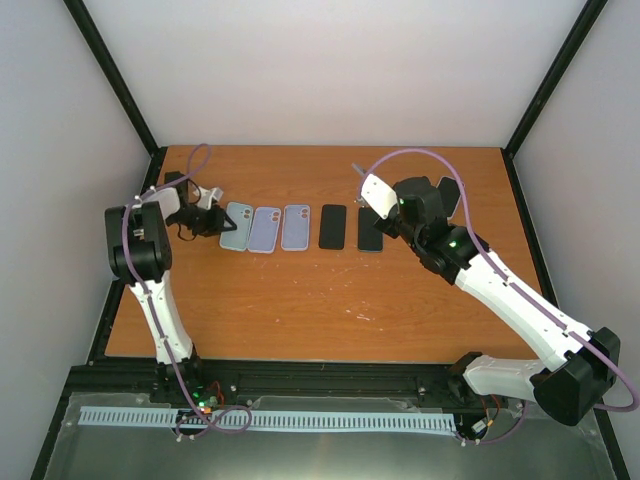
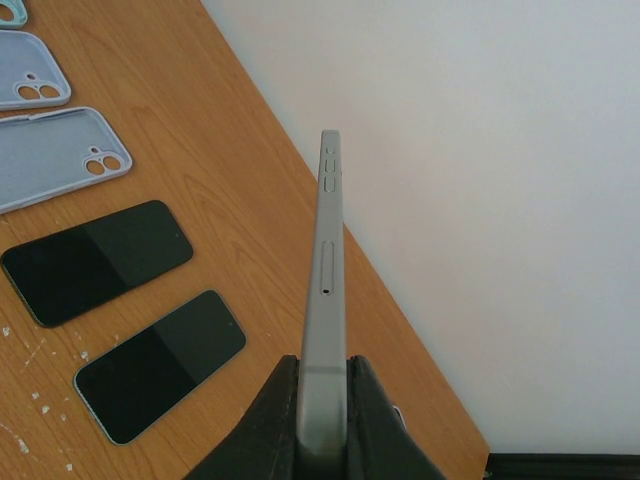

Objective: Take the phone out of the phone case
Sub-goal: Place the phone case at the center of the board.

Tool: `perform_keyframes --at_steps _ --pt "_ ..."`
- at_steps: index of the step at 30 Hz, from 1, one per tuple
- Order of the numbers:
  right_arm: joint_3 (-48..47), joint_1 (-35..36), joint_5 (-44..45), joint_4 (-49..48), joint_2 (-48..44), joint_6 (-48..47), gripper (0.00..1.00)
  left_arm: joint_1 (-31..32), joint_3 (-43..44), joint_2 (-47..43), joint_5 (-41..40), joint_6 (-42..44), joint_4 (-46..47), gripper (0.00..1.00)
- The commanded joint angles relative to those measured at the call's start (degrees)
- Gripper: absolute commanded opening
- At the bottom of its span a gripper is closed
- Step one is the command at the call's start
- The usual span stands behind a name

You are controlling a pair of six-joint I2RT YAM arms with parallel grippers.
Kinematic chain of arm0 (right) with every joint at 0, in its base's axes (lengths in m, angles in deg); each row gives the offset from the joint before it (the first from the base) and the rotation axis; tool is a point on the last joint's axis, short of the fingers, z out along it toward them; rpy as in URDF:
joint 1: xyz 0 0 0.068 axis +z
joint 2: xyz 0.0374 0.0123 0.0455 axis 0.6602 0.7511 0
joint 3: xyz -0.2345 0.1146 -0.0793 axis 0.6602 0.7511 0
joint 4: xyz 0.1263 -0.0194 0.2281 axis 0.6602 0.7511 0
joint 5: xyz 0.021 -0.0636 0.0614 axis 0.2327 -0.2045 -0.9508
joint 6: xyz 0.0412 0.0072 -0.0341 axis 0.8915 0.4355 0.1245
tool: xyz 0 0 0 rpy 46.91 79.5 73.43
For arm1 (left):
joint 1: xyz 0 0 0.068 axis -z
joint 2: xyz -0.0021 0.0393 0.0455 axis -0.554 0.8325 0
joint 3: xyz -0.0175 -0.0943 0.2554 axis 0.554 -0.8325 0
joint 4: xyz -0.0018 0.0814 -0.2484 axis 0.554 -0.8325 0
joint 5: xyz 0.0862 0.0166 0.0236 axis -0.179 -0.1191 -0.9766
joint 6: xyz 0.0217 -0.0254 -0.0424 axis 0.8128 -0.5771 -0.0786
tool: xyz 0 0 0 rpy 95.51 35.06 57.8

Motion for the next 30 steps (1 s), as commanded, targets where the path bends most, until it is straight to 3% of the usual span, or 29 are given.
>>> perform_keyframes --at_steps 1,10,14,19,30 --pt "-0.4 -0.5 0.3 -3.1 -2.0 0.6 0.03 0.5 -2.0 -0.5 -7.3 -1.7 3.0 0.32" --pt "-0.8 -0.5 0.3 -2.9 -2.1 0.3 0.03 0.5 -3.8 -5.6 -16.1 -4.4 3.7 0.45" --pt "-1.0 -0.5 0.2 -3.0 -2.0 0.2 0.03 0.5 -5.1 -8.4 -16.5 -4.7 4.0 0.65" --pt "-1.5 -0.5 0.2 -3.1 -2.1 -0.5 0.03 0.5 -5.2 -11.2 -14.5 -4.4 3.3 0.99" --pt "-4.9 -0.5 -0.2 -5.1 0.3 -4.5 0.03 0.5 -2.0 -23.6 -8.0 -4.1 3.1 1.00"
